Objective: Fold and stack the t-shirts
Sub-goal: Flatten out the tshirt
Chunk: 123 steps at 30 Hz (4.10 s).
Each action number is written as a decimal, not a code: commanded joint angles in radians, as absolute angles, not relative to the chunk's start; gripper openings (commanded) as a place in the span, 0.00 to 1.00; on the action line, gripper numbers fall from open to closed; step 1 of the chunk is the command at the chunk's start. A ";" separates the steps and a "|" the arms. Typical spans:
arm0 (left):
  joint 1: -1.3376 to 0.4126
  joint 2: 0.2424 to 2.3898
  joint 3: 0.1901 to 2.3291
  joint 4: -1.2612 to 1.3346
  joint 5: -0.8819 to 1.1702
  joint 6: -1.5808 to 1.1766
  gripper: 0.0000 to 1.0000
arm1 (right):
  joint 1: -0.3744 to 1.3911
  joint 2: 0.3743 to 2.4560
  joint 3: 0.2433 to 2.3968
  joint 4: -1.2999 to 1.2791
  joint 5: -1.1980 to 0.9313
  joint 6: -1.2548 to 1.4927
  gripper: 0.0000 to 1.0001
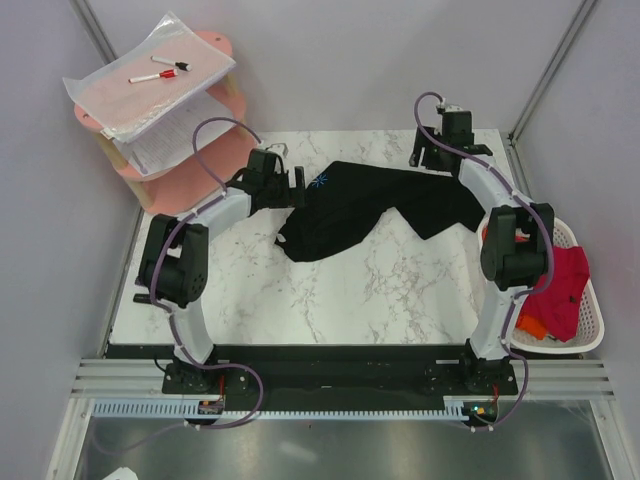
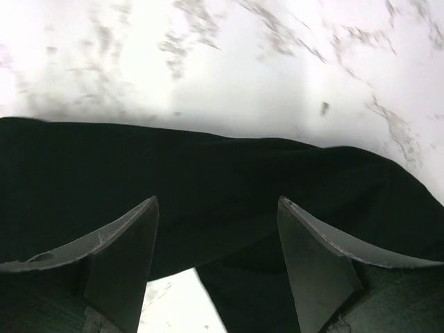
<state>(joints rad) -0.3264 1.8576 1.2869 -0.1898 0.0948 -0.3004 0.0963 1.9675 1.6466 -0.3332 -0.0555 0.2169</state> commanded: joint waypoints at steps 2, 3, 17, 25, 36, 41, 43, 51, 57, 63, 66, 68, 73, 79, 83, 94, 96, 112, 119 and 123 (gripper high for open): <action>-0.339 2.008 1.502 -0.260 0.221 -0.273 1.00 | 0.068 2.081 1.732 -0.399 0.028 0.264 0.77; -0.345 2.026 1.546 -0.276 0.232 -0.268 1.00 | 0.066 2.120 1.752 -0.443 0.038 0.261 0.77; -0.371 2.138 1.643 -0.328 0.288 -0.261 0.35 | 0.071 2.272 1.798 -0.468 -0.038 0.253 0.42; -0.370 2.048 1.657 -0.347 0.189 -0.249 0.02 | 0.098 2.177 1.731 -0.390 -0.095 0.247 0.00; -0.376 1.772 1.572 -0.376 0.078 -0.199 0.02 | 0.205 1.715 1.373 -0.233 -0.103 0.304 0.00; -0.403 1.671 1.435 -0.379 0.068 -0.210 0.02 | 0.282 1.502 1.120 -0.210 -0.074 0.318 0.00; -0.422 1.620 1.352 -0.377 0.061 -0.212 0.02 | 0.293 1.432 1.027 -0.206 -0.057 0.330 0.00; -0.497 1.525 1.072 -0.376 -0.027 -0.294 0.02 | 0.293 1.483 0.966 -0.100 0.002 0.324 0.67; -0.518 1.560 0.960 -0.374 -0.029 -0.367 0.02 | 0.291 1.774 1.198 -0.020 -0.048 0.357 0.80; -0.537 1.574 0.891 -0.354 -0.044 -0.402 0.02 | 0.290 2.046 1.475 -0.020 -0.175 0.451 0.79; -0.538 1.586 0.896 -0.353 -0.055 -0.406 0.02 | 0.290 2.201 1.618 -0.090 -0.198 0.494 0.77; -0.538 1.591 0.905 -0.351 -0.054 -0.400 0.02 | 0.293 2.252 1.704 -0.120 -0.213 0.502 0.73; -0.538 1.594 0.948 -0.360 -0.092 -0.387 0.02 | 0.291 2.295 1.762 -0.101 -0.232 0.505 0.22; -0.537 1.618 1.000 -0.374 -0.126 -0.379 0.02 | 0.291 2.218 1.784 -0.061 -0.245 0.479 0.00; -0.537 1.612 1.002 -0.374 -0.146 -0.391 0.02 | 0.291 2.068 1.709 -0.008 -0.242 0.469 0.00; -0.537 1.549 0.928 -0.374 -0.204 -0.431 0.02 | 0.304 1.525 1.001 0.083 -0.190 0.526 0.00; -0.537 1.543 0.907 -0.374 -0.204 -0.451 0.02 | 0.308 1.427 0.819 0.052 -0.193 0.586 0.00; -0.546 1.301 0.732 -0.384 -0.193 -0.525 0.86 | 0.396 1.130 0.724 -0.227 0.074 0.542 0.91; -0.551 1.146 0.755 -0.354 -0.271 -0.466 1.00 | 0.397 1.523 0.909 -0.091 0.045 0.486 0.86; -0.549 1.199 0.813 -0.370 -0.311 -0.434 1.00 | 0.413 1.695 1.035 -0.063 -0.077 0.521 0.79</action>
